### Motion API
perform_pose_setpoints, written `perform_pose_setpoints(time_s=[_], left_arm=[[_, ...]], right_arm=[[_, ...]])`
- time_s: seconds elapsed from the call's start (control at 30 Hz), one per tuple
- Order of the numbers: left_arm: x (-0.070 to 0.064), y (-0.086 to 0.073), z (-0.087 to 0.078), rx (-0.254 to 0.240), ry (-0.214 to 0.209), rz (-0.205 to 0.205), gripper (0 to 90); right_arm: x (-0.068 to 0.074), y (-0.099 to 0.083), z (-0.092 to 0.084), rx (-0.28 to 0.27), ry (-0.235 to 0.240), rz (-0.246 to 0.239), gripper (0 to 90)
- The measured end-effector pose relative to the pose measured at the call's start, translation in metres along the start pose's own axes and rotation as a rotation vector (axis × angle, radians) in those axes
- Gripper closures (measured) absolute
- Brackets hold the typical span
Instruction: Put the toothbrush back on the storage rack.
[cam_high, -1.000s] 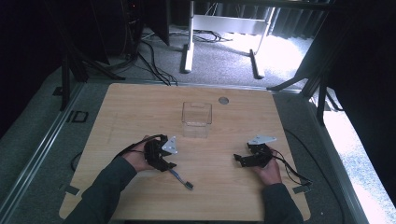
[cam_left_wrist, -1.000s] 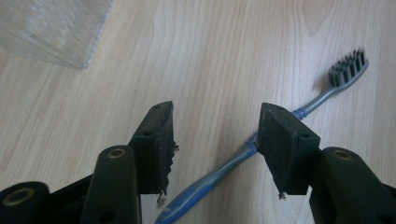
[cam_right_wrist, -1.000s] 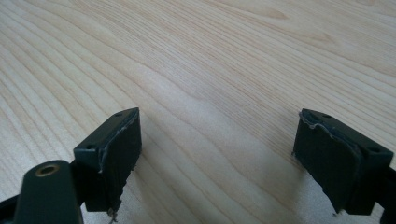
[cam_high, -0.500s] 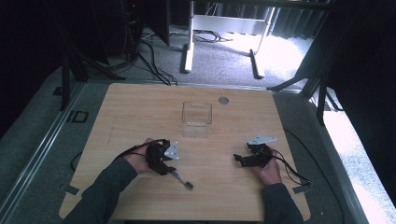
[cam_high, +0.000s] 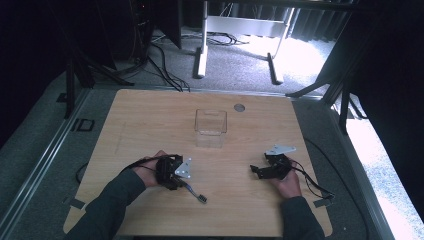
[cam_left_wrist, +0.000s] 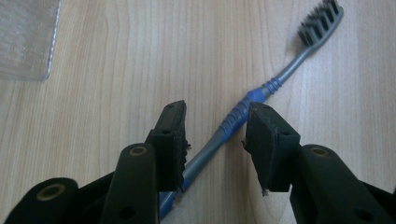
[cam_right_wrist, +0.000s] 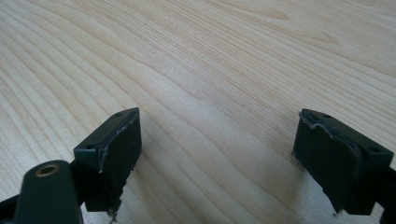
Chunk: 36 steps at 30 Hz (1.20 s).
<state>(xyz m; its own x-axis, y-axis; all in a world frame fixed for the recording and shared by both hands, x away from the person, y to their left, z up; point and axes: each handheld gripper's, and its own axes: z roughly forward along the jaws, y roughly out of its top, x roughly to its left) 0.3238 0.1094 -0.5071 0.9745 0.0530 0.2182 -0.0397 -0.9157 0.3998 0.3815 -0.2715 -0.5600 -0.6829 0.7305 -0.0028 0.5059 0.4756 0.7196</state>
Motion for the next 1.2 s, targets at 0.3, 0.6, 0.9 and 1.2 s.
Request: perform_pose_setpoints(time_s=[0.3,0.6,0.9,1.2], left_arm=[[0.0001,-0.0031,-0.0003,-0.016,0.009,0.079,62.7],[0.0,-0.0055,0.0,-0.031,-0.003,0.122,67.4],[0.0024,-0.0075,-0.0017,-0.049,-0.007,0.147,75.1],[0.0028,-0.0079,-0.0001,-0.055,-0.023,0.174,78.7]], right_arm=[[0.0001,0.0,0.0,0.0,0.001,0.0,15.0],[0.0001,0.0,0.0,0.0,0.001,0.0,15.0],[0.0003,0.0,0.0,0.0,0.001,-0.002,15.0],[0.0006,0.0001,0.0,0.0,0.002,0.0,15.0]])
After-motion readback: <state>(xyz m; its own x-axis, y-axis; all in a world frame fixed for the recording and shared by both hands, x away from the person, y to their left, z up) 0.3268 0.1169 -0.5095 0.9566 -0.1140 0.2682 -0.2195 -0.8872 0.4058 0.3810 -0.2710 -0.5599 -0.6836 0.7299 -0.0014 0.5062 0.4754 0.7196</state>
